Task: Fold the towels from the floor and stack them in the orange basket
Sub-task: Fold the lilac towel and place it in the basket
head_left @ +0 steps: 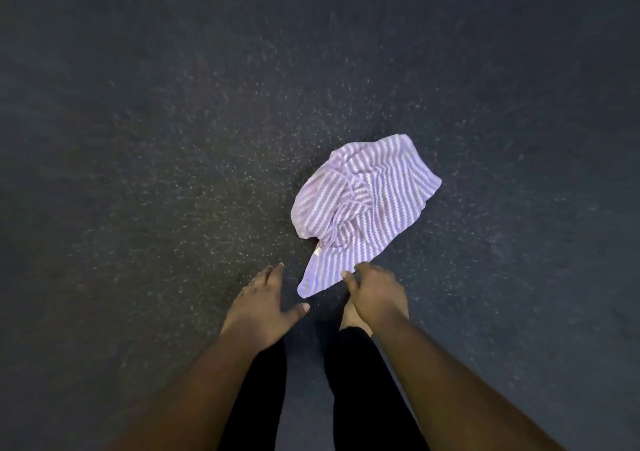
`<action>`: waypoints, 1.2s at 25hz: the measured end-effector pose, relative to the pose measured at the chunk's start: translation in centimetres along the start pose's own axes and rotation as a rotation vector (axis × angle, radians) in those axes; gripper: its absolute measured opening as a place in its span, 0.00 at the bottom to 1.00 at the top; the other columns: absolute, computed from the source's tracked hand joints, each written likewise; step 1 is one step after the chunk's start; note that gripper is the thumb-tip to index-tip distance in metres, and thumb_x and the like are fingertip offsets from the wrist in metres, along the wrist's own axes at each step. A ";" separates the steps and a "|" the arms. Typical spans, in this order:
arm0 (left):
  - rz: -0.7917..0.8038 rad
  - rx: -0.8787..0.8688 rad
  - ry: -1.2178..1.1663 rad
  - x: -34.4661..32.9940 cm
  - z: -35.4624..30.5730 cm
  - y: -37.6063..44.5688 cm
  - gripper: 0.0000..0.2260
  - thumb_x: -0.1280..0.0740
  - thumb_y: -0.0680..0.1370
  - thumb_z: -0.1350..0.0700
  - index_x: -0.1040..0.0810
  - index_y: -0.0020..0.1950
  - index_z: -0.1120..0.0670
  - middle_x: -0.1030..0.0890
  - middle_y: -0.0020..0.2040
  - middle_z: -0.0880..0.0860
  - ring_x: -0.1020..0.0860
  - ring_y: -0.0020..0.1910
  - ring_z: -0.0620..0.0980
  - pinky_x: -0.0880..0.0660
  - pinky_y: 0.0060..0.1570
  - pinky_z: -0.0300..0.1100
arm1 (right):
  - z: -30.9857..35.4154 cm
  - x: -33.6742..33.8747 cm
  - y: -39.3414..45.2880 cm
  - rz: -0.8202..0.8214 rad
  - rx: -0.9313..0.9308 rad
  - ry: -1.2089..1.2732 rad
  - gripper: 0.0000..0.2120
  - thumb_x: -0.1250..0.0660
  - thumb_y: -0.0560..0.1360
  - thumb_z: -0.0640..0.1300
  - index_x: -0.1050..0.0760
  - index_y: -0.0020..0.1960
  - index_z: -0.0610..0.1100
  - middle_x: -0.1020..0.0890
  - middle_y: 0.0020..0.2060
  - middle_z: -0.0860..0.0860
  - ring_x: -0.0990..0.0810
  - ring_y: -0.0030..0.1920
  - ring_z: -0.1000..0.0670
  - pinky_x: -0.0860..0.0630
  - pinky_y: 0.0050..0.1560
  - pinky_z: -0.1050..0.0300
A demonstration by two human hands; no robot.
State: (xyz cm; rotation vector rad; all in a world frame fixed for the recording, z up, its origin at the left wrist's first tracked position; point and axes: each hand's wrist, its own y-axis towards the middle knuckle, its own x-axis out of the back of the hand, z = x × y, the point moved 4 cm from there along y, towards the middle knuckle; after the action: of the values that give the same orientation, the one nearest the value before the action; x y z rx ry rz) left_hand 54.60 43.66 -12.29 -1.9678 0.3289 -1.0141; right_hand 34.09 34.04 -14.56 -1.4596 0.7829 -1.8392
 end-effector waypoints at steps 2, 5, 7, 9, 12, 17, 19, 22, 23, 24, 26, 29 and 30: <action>0.026 -0.001 0.013 -1.9 1.8 4.9 0.51 0.42 0.70 0.24 0.51 0.84 0.51 0.44 0.83 0.54 0.46 0.82 0.53 0.42 0.78 0.52 | 0.3 -3.5 5.5 0.016 -0.004 0.018 0.23 0.45 0.83 0.61 0.28 0.71 0.49 0.21 0.65 0.48 0.25 0.65 0.44 0.27 0.62 0.49; 0.053 -0.030 0.044 -4.4 3.9 10.9 0.47 0.37 0.74 0.28 0.51 0.84 0.51 0.45 0.83 0.54 0.45 0.82 0.53 0.42 0.78 0.53 | 0.6 -7.4 12.6 0.031 -0.050 0.083 0.23 0.45 0.84 0.59 0.27 0.69 0.46 0.21 0.64 0.47 0.24 0.65 0.43 0.26 0.59 0.49; 0.065 -0.051 0.055 -5.5 4.7 13.4 0.46 0.36 0.75 0.29 0.52 0.84 0.51 0.46 0.83 0.54 0.45 0.82 0.53 0.42 0.78 0.53 | 0.6 -9.3 16.0 0.026 -0.081 0.116 0.21 0.44 0.84 0.58 0.27 0.67 0.44 0.20 0.61 0.46 0.23 0.62 0.42 0.26 0.54 0.49; 0.070 -0.061 0.056 -5.7 4.9 14.7 0.45 0.37 0.76 0.30 0.52 0.84 0.50 0.47 0.84 0.54 0.46 0.82 0.53 0.42 0.78 0.53 | 0.5 -10.5 18.1 0.006 -0.106 0.158 0.19 0.43 0.84 0.58 0.25 0.61 0.44 0.19 0.55 0.46 0.21 0.57 0.42 0.26 0.49 0.49; 0.075 -0.069 0.061 -4.9 4.4 14.7 0.45 0.37 0.76 0.30 0.52 0.84 0.49 0.47 0.84 0.53 0.46 0.82 0.53 0.43 0.78 0.52 | 0.7 -10.6 18.9 -0.009 -0.142 0.268 0.14 0.42 0.84 0.55 0.29 0.48 0.46 0.23 0.41 0.50 0.23 0.47 0.44 0.30 0.41 0.52; 0.107 -0.049 0.124 0.2 1.3 8.6 0.44 0.36 0.77 0.31 0.52 0.84 0.49 0.49 0.84 0.52 0.47 0.82 0.54 0.43 0.79 0.52 | 1.2 -4.7 9.6 -0.113 -0.114 0.312 0.13 0.45 0.84 0.52 0.29 0.52 0.44 0.20 0.46 0.45 0.22 0.48 0.41 0.27 0.43 0.49; 0.125 -0.058 0.134 2.9 -1.3 4.2 0.44 0.36 0.76 0.32 0.51 0.84 0.49 0.48 0.84 0.53 0.47 0.82 0.54 0.44 0.79 0.51 | 1.2 -1.2 3.6 -0.106 -0.089 0.295 0.13 0.45 0.84 0.52 0.29 0.55 0.44 0.20 0.50 0.43 0.21 0.51 0.39 0.29 0.44 0.49; 0.147 -0.121 0.156 8.3 -6.3 -5.5 0.44 0.35 0.76 0.32 0.49 0.83 0.50 0.46 0.83 0.54 0.46 0.82 0.53 0.44 0.79 0.51 | 2.4 6.7 -7.6 -0.087 -0.060 0.254 0.12 0.43 0.83 0.51 0.27 0.56 0.43 0.20 0.54 0.42 0.21 0.54 0.39 0.29 0.47 0.50; 0.141 -0.153 0.158 10.4 -7.9 -9.0 0.44 0.34 0.76 0.32 0.49 0.83 0.51 0.45 0.83 0.54 0.46 0.82 0.53 0.43 0.79 0.50 | 2.7 9.4 -11.6 -0.094 -0.062 0.260 0.12 0.43 0.83 0.51 0.26 0.56 0.43 0.20 0.55 0.42 0.21 0.56 0.39 0.27 0.50 0.50; 0.133 -0.188 0.164 12.4 -9.7 -12.3 0.45 0.34 0.75 0.32 0.48 0.83 0.52 0.44 0.83 0.55 0.46 0.82 0.53 0.43 0.79 0.50 | 2.9 11.7 -15.7 -0.108 -0.083 0.281 0.13 0.42 0.83 0.51 0.26 0.57 0.43 0.20 0.56 0.41 0.21 0.56 0.39 0.26 0.52 0.49; 0.139 -0.237 0.168 15.2 -12.6 -17.4 0.45 0.33 0.76 0.33 0.47 0.83 0.53 0.44 0.83 0.56 0.45 0.82 0.53 0.42 0.78 0.49 | 3.0 15.0 -22.8 -0.139 -0.137 0.333 0.14 0.42 0.83 0.52 0.26 0.58 0.43 0.20 0.57 0.39 0.21 0.57 0.38 0.25 0.53 0.48; 0.207 -0.376 0.237 18.6 -16.3 -25.2 0.46 0.33 0.74 0.31 0.48 0.83 0.52 0.45 0.83 0.56 0.42 0.81 0.55 0.40 0.77 0.50 | 2.4 18.1 -34.2 -0.228 -0.251 0.417 0.15 0.43 0.83 0.53 0.27 0.57 0.42 0.19 0.56 0.39 0.21 0.56 0.37 0.26 0.51 0.47; 0.235 -0.443 0.288 19.3 -17.3 -27.3 0.49 0.35 0.72 0.28 0.47 0.83 0.52 0.44 0.83 0.56 0.42 0.81 0.55 0.39 0.77 0.50 | 2.1 18.6 -37.9 -0.279 -0.300 0.453 0.15 0.43 0.83 0.53 0.26 0.56 0.42 0.19 0.56 0.39 0.21 0.56 0.37 0.26 0.50 0.48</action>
State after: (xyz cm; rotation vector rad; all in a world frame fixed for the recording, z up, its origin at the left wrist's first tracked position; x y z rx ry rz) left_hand 49.69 38.60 24.72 -2.0980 0.9934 -1.1391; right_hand 28.25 42.21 26.49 -1.4002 1.1612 -2.3963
